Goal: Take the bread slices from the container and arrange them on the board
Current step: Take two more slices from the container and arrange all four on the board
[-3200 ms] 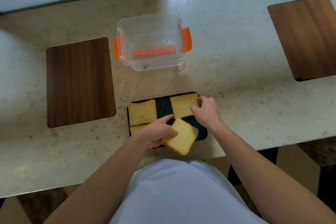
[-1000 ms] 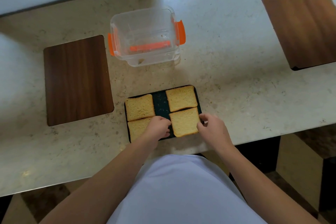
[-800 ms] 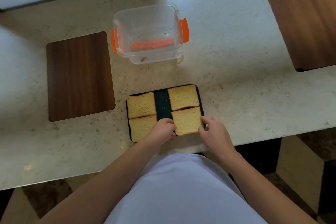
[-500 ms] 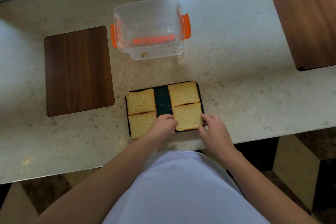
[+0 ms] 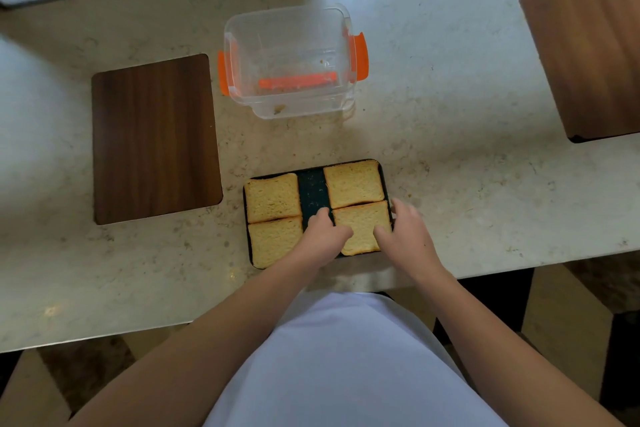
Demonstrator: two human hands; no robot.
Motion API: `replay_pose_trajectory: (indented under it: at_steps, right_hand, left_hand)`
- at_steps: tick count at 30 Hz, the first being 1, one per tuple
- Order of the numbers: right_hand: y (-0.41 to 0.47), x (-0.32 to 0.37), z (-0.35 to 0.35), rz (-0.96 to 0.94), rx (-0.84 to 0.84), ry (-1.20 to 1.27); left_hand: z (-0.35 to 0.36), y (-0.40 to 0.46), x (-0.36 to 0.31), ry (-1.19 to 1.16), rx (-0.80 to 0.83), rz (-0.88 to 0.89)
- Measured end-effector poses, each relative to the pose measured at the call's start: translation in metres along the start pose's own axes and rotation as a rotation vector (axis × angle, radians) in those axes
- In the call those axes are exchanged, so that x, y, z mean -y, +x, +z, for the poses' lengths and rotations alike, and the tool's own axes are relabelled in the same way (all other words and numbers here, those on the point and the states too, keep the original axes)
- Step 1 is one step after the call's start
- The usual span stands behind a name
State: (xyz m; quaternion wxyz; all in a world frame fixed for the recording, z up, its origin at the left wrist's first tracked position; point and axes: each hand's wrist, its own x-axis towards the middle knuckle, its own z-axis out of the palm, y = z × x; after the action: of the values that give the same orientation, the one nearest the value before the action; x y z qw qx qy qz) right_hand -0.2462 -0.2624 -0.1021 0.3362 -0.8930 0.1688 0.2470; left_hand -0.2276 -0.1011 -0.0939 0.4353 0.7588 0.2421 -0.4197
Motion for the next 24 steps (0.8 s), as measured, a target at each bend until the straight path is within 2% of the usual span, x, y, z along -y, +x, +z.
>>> replay_pose_trajectory:
  at_steps: [7,11,13,15,17,19,21,24]
  right_hand:
    - [0.009,0.007,0.003,-0.007,-0.007,-0.14]
    - [0.012,0.006,0.001,0.006,0.009,-0.134]
    - [0.011,0.009,0.002,-0.017,-0.017,-0.15]
    - [0.007,0.013,0.006,-0.151,-0.091,-0.266]
    - [0.001,0.019,0.014,-0.33,-0.125,-0.4]
    - [0.0,0.029,0.027,-0.488,-0.088,-0.528]
    - [0.004,0.04,0.039,-0.587,-0.015,-0.639]
    - [0.018,0.048,0.048,-0.611,0.08,-0.781]
  left_hand:
    - [0.002,0.001,-0.013,0.148,0.063,-0.012]
    - [0.003,0.004,-0.012,0.16,0.081,0.0]
    - [-0.001,0.007,-0.006,0.129,0.056,0.029]
    - [-0.012,0.005,0.004,0.188,-0.061,0.151]
    - [-0.029,0.001,0.022,0.461,-0.308,0.419]
    - [-0.043,0.002,0.044,0.865,-0.469,0.651]
    - [-0.051,0.007,0.061,1.109,-0.436,0.652]
    - [-0.058,0.017,0.072,1.204,-0.348,0.546]
